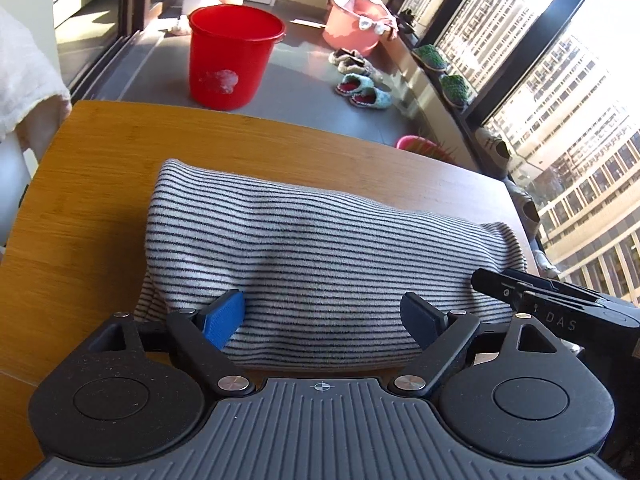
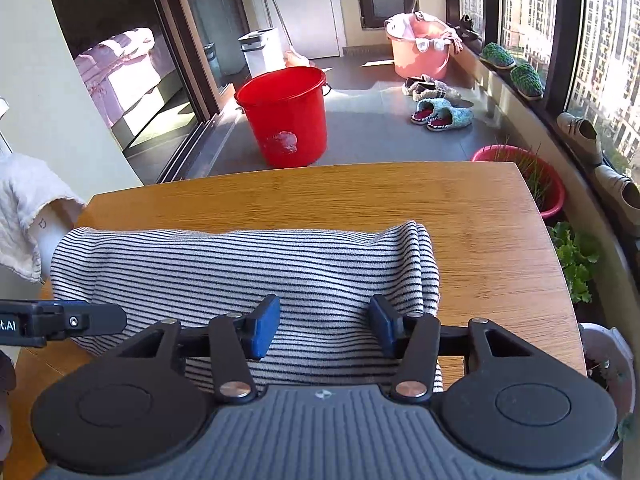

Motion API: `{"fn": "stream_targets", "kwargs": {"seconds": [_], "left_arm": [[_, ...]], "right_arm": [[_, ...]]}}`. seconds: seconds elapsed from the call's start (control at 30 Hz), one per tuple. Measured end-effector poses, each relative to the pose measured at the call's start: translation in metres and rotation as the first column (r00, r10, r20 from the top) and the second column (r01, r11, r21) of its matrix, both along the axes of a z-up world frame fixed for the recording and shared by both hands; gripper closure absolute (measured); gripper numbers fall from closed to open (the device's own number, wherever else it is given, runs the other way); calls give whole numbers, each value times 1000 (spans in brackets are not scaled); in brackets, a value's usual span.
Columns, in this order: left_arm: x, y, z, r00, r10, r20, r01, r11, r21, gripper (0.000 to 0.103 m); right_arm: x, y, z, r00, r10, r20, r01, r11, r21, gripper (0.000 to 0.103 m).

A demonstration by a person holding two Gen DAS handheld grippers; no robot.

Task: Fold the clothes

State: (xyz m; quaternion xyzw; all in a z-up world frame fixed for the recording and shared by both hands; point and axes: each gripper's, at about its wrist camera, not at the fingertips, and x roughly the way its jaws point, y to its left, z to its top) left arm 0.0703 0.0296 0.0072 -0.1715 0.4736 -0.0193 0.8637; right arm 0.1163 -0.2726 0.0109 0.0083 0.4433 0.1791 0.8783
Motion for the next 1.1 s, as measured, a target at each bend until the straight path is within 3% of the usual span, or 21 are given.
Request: {"fn": "stream_targets", "kwargs": {"seconds": [0.03, 0.1, 0.17, 0.23, 0.33, 0.4, 0.47, 0.57, 0.63, 0.73, 0.93, 1.1], "left_arm": [[-5, -1, 8, 1000, 11, -7, -11, 1000, 10, 13], [-19, -1, 29, 999, 23, -24, -23, 1000, 15, 12], [-38, -2, 57, 999, 27, -46, -27, 1000, 16, 7], [-58, -3, 88, 995, 47, -89, -43, 998, 37, 4], [-88, -6, 131, 992, 64, -112, -59, 997, 46, 0], [-105, -18, 157, 998, 34, -58, -29, 995, 94, 0], [-116, -35, 175, 999, 46, 14, -47, 979, 197, 0], [-126, -47, 190, 993, 112, 33, -117, 975, 189, 0], [-128, -51, 195, 996, 87, 33, -91, 982, 164, 0], [-131, -54, 196, 997, 76, 16, -77, 979, 187, 0], [-141, -58, 187, 997, 77, -27, -70, 976, 205, 0], [-148, -56, 182, 995, 88, -52, -75, 975, 209, 0]], "right_arm": [[-3, -1, 13, 1000, -13, -7, 14, 1000, 4, 51], [-22, -4, 48, 998, -60, -33, 61, 998, 32, 35], [-48, -7, 76, 991, -117, -66, 121, 991, 57, 9], [-79, -7, 108, 982, -162, -95, 168, 984, 57, 0], [-123, -1, 142, 982, -151, -110, 157, 986, 55, 0], [-142, 3, 155, 990, -117, -81, 120, 992, 34, 0], [-149, 0, 163, 994, -86, -62, 87, 996, 15, 0], [-151, -10, 176, 995, -78, -61, 78, 997, -1, 0], [-151, -17, 184, 995, -86, -50, 86, 996, -5, 0], [-145, -24, 183, 989, -130, -71, 130, 992, -9, 0], [-158, -15, 165, 990, -69, -123, 64, 997, -51, 0], [-170, -12, 166, 994, -68, -89, 61, 996, -72, 0]]}}
